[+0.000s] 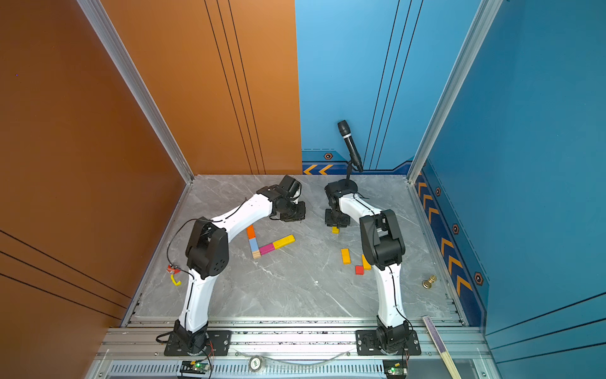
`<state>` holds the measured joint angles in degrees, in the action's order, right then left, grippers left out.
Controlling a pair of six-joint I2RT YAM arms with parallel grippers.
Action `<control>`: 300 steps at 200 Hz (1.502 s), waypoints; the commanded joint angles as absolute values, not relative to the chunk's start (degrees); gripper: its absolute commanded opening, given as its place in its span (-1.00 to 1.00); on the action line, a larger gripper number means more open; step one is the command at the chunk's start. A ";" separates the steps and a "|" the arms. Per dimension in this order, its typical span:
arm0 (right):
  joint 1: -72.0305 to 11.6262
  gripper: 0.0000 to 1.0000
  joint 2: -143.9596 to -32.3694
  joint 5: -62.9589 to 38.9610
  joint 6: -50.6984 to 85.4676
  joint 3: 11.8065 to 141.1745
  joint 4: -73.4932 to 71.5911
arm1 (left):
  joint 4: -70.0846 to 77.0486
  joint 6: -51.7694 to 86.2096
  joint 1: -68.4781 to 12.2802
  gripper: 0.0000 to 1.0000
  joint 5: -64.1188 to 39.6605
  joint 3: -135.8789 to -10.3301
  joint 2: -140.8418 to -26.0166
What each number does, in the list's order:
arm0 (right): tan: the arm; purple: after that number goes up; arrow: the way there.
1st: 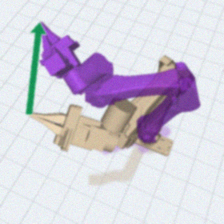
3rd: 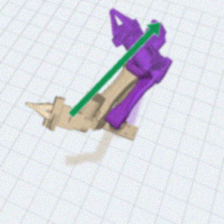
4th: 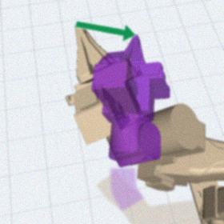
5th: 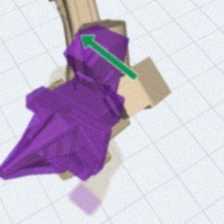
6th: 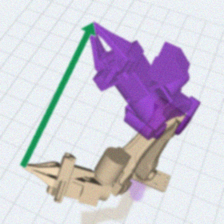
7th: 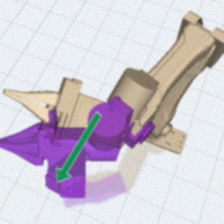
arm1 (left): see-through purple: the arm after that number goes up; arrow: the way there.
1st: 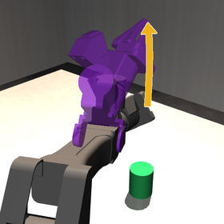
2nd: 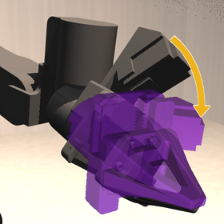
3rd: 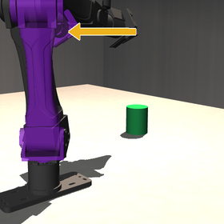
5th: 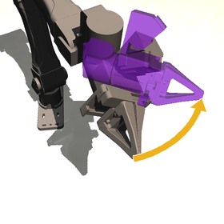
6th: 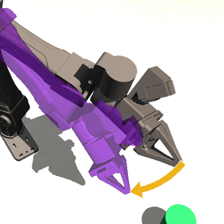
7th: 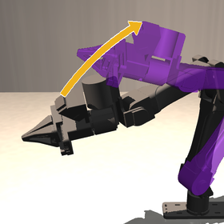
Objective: Assemble the letter v with building blocks
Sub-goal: Pick up the building block from the center of the board, then place the building block at the center of the board.
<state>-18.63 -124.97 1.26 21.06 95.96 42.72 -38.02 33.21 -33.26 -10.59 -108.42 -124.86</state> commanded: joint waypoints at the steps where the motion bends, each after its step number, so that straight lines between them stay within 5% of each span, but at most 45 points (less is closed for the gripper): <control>1: -19.59 -0.45 -125.68 2.58 20.48 97.33 45.35 | -38.94 31.90 -32.60 -0.72 -9.00 -106.93 -122.09; 45: -21.66 -0.70 -126.94 2.37 18.82 99.93 47.00 | -39.00 31.81 -32.12 -0.73 -8.15 -104.88 -120.41; 235: -31.36 -0.63 -137.71 0.23 12.04 118.99 52.84 | -38.04 33.01 -27.99 -0.78 -3.12 -91.99 -108.37; 278: -31.81 -0.14 -138.47 1.23 12.51 119.45 53.32 | -37.53 33.39 -27.82 -0.78 -3.41 -90.80 -107.72; 300: -31.72 -0.07 -138.52 0.99 13.17 119.70 53.36 | -37.53 33.36 -27.86 -0.78 -3.43 -90.62 -107.64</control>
<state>-31.73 -137.60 0.27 12.69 118.02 51.09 -37.54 32.82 -28.34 -3.97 -91.48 -110.45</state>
